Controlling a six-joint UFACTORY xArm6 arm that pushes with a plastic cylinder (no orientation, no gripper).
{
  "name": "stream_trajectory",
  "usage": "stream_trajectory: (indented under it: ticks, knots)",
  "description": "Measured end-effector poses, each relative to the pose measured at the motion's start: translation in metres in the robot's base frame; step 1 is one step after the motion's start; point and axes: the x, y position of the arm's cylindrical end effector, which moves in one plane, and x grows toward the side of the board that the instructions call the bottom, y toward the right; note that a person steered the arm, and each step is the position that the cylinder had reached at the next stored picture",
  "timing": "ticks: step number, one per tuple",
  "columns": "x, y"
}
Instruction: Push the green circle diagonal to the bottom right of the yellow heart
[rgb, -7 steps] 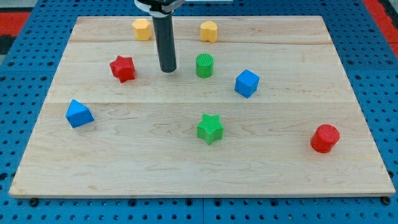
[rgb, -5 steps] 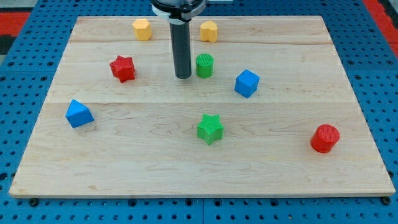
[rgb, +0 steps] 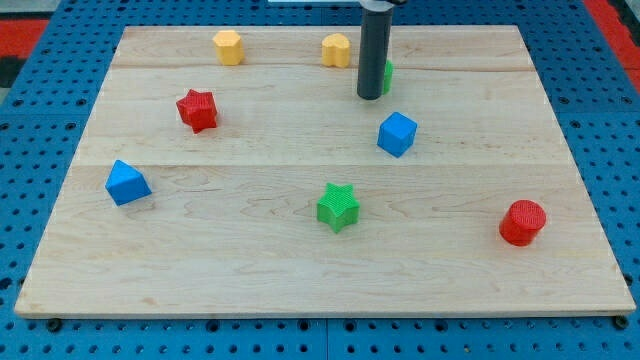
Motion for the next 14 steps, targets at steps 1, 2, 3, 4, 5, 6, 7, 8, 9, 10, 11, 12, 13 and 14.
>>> stream_trajectory:
  ticks: [1, 2, 3, 4, 5, 6, 7, 8, 9, 10, 11, 12, 13, 14]
  knots:
    - [-0.002, 0.000]
    - [0.008, 0.003]
    - [0.009, 0.019]
    - [0.008, 0.037]
    - [0.001, 0.040]
    - [-0.008, 0.040]
    - [-0.010, 0.040]
    - [-0.004, 0.036]
    - [0.004, 0.026]
    - [-0.002, 0.024]
    - [-0.006, 0.024]
    - [-0.005, 0.039]
    - [-0.011, 0.068]
    - [-0.028, 0.063]
